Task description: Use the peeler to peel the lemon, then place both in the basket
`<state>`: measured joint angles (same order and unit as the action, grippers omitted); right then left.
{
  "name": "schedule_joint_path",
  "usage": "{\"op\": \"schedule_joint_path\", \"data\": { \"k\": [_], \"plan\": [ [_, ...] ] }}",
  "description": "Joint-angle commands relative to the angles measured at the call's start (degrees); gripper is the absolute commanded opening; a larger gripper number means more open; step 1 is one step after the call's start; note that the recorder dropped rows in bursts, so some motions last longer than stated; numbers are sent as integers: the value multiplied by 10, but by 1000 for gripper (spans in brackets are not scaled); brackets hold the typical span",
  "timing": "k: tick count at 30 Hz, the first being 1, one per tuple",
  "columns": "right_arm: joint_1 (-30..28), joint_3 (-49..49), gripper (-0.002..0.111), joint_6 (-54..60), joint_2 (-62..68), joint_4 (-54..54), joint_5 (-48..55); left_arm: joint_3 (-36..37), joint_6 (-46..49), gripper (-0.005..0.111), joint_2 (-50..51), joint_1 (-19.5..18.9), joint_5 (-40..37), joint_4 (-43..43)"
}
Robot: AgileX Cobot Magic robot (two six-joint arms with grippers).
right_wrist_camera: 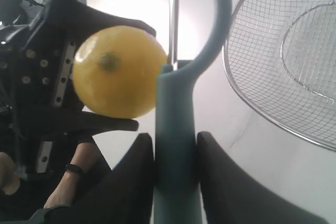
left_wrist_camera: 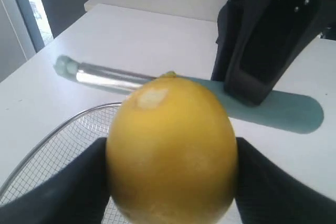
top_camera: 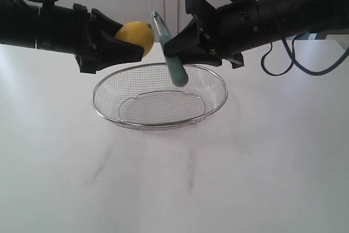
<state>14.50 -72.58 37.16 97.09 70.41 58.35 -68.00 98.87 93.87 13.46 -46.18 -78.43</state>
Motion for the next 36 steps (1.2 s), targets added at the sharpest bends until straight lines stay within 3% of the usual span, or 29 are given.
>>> {"op": "schedule_joint_path", "data": {
  "k": [1, 14, 36],
  "plan": [
    [-3, 1, 0, 1, 16, 0, 22, -1, 0, 0, -4, -2, -14, -42],
    [-3, 1, 0, 35, 44, 6, 79, -1, 1, 0, -4, -2, -3, -46],
    [-3, 1, 0, 35, 37, 49, 41, -1, 1, 0, -4, -2, -1, -46]
  ]
}}
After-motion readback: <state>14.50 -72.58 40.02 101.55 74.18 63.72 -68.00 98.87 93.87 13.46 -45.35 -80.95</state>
